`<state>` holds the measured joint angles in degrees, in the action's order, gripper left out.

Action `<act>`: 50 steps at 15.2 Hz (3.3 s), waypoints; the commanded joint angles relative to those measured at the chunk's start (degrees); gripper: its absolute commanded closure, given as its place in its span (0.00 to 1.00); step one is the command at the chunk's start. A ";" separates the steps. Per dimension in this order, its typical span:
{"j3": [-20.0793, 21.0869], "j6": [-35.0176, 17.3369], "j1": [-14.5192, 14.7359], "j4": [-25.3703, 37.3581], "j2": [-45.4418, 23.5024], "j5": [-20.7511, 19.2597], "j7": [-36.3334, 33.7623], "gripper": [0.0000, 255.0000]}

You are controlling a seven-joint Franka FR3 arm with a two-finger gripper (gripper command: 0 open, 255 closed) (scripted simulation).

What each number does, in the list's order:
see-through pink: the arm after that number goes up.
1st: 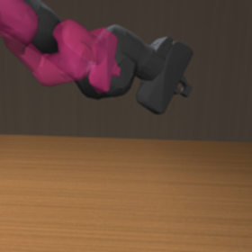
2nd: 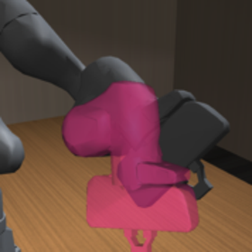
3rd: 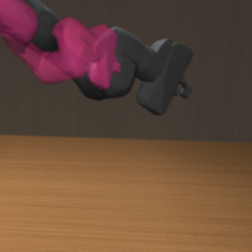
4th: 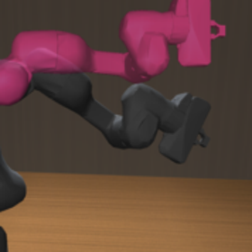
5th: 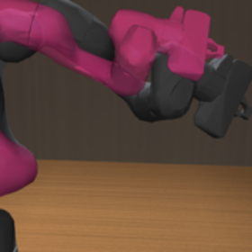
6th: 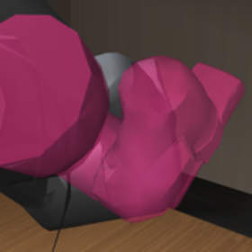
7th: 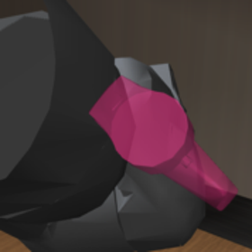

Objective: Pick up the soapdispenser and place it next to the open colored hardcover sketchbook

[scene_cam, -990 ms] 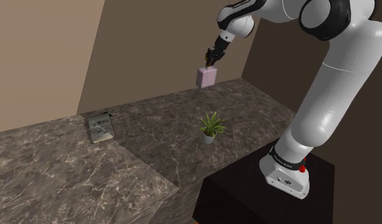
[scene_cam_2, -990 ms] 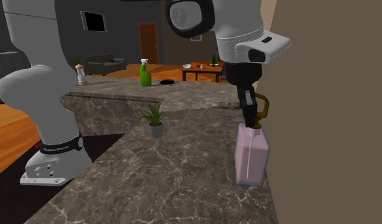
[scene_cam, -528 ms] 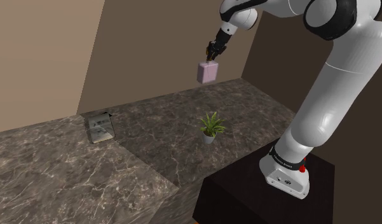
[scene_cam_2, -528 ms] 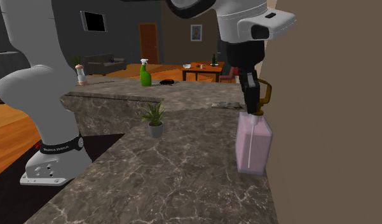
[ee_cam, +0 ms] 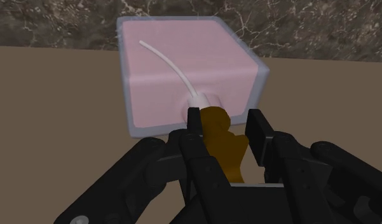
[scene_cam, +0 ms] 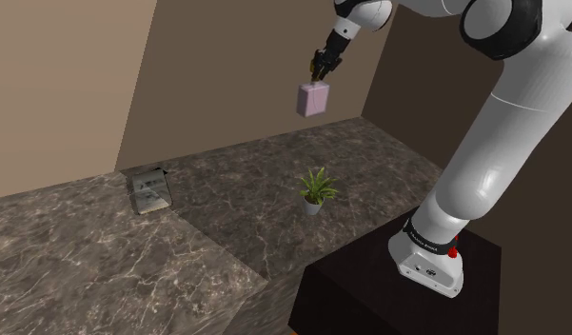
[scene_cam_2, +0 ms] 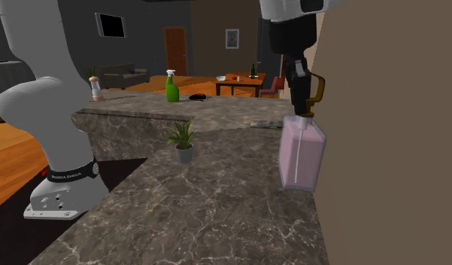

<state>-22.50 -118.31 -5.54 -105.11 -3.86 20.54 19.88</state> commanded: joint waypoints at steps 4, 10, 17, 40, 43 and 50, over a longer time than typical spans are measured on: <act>-0.10 3.46 -0.06 3.40 0.28 -0.72 -1.28 1.00; -0.25 7.79 -0.20 7.80 0.38 -1.33 -2.62 1.00; -0.46 13.10 -0.49 13.75 -0.16 -1.59 -3.97 1.00; 5.39 17.85 6.26 16.54 5.99 -6.94 -18.86 1.00; 7.86 16.28 8.27 14.21 7.84 -8.41 -23.17 1.00; 13.56 13.54 12.62 11.50 9.77 -11.10 -33.15 1.00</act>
<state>-9.63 -104.67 6.57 -93.87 6.03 9.71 -11.88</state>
